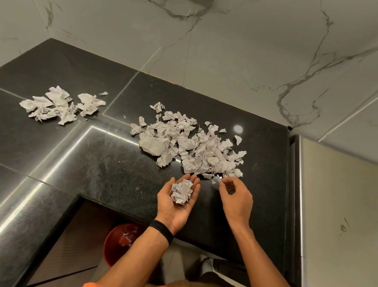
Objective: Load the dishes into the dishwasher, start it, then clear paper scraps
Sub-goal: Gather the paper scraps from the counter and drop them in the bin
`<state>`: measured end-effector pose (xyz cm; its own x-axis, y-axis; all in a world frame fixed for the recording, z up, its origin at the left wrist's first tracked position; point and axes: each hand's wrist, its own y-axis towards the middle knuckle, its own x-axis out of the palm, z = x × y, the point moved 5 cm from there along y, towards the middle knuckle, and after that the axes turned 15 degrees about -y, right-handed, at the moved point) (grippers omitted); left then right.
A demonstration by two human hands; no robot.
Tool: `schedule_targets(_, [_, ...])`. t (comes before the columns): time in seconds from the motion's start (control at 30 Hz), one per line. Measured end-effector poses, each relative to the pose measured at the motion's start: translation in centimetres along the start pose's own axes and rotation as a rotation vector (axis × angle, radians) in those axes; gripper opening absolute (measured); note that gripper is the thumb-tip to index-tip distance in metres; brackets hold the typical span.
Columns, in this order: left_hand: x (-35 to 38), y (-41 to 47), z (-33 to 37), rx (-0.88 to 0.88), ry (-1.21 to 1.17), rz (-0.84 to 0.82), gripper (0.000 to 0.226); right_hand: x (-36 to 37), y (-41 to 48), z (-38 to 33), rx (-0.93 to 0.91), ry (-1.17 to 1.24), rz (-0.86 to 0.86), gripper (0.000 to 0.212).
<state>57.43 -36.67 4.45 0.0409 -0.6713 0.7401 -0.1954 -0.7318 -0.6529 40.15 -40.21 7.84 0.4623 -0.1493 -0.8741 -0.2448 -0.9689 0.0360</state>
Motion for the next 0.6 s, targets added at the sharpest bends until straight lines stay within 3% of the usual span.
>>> schedule_targets(0.2, [-0.1,0.8,-0.3,-0.006,0.073,-0.026,0.044,-2.1,-4.4,-5.8,-0.32,0.238,-0.032,0.013])
schedule_targets(0.6, [-0.5,1.0,-1.1,-0.031,0.105,-0.075,0.038,-1.6,-5.4,-8.7,-0.415,0.076,0.002,0.016])
